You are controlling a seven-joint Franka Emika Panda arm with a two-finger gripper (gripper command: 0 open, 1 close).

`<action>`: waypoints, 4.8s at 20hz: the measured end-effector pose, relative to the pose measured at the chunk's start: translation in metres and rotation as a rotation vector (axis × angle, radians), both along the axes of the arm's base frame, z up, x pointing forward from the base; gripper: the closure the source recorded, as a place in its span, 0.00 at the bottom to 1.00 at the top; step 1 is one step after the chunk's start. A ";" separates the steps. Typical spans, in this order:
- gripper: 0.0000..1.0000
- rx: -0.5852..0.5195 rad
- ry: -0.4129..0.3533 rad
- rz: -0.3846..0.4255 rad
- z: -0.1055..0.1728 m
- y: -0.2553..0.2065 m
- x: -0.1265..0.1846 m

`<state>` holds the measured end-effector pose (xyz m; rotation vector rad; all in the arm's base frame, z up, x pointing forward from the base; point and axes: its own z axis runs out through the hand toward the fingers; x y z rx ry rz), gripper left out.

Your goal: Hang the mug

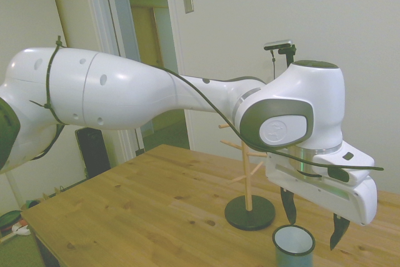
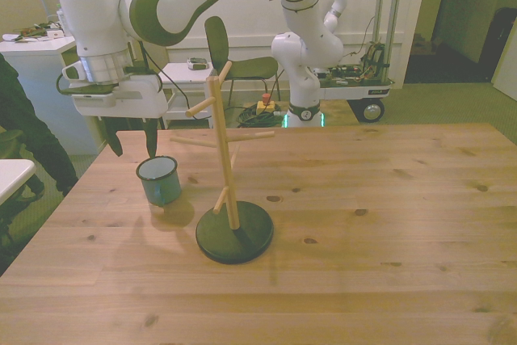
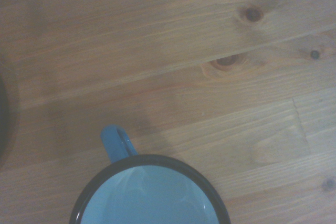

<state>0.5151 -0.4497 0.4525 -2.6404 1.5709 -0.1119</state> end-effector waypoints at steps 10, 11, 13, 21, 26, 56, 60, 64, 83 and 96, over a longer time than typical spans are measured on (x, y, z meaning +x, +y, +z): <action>0.00 0.004 0.033 -0.003 -0.038 -0.007 0.008; 0.00 0.005 0.035 -0.002 -0.042 -0.007 0.009; 0.00 0.003 0.037 0.000 -0.047 -0.007 0.011; 0.00 0.001 0.037 0.010 -0.062 -0.002 0.017; 1.00 -0.016 0.035 0.028 -0.071 0.006 0.023; 1.00 -0.038 0.010 0.055 -0.073 0.032 0.026; 1.00 -0.058 0.004 0.062 -0.069 0.033 0.025; 1.00 -0.101 -0.032 0.083 -0.031 0.040 0.021; 1.00 -0.158 -0.166 0.110 0.088 0.071 -0.012; 1.00 -0.152 -0.182 0.144 0.116 0.088 0.017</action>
